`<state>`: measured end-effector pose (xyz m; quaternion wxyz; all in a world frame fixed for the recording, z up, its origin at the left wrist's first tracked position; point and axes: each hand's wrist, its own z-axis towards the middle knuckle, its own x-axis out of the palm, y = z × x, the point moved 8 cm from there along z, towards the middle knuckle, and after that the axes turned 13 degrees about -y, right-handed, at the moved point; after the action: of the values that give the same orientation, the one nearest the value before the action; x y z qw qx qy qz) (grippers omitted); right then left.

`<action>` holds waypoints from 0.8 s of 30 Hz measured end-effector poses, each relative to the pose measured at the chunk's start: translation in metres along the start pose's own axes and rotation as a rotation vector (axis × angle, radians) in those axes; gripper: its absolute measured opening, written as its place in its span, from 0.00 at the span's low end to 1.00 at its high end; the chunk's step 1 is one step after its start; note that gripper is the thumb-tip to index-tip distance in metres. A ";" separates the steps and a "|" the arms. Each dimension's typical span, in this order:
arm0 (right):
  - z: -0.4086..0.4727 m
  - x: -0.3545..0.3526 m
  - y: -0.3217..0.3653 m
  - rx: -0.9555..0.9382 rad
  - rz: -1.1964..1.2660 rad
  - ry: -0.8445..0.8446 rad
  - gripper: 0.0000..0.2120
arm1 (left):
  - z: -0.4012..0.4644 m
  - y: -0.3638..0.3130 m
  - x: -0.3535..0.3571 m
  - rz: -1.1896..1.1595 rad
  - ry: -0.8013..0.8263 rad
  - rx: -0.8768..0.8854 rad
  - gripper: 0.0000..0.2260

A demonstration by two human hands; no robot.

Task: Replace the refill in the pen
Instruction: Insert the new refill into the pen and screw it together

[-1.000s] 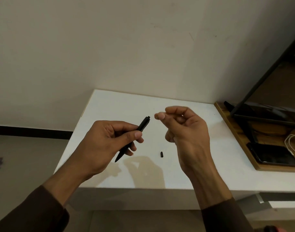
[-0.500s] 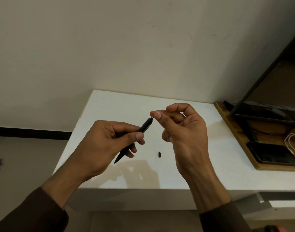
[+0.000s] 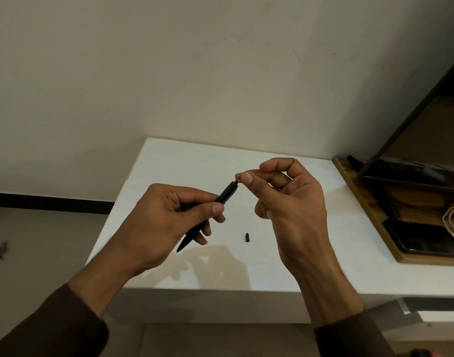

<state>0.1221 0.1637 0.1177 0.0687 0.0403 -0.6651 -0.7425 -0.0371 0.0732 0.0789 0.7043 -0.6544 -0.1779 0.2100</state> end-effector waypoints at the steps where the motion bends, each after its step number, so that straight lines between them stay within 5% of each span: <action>1: 0.000 0.000 0.000 0.000 -0.001 0.001 0.11 | 0.000 0.000 0.000 0.009 0.001 0.003 0.06; 24: 0.000 0.001 0.001 -0.032 -0.066 0.020 0.12 | -0.002 -0.003 -0.001 0.055 0.008 0.028 0.06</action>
<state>0.1212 0.1638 0.1185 0.0512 0.0685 -0.6506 -0.7546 -0.0365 0.0710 0.0819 0.7080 -0.6499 -0.1542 0.2292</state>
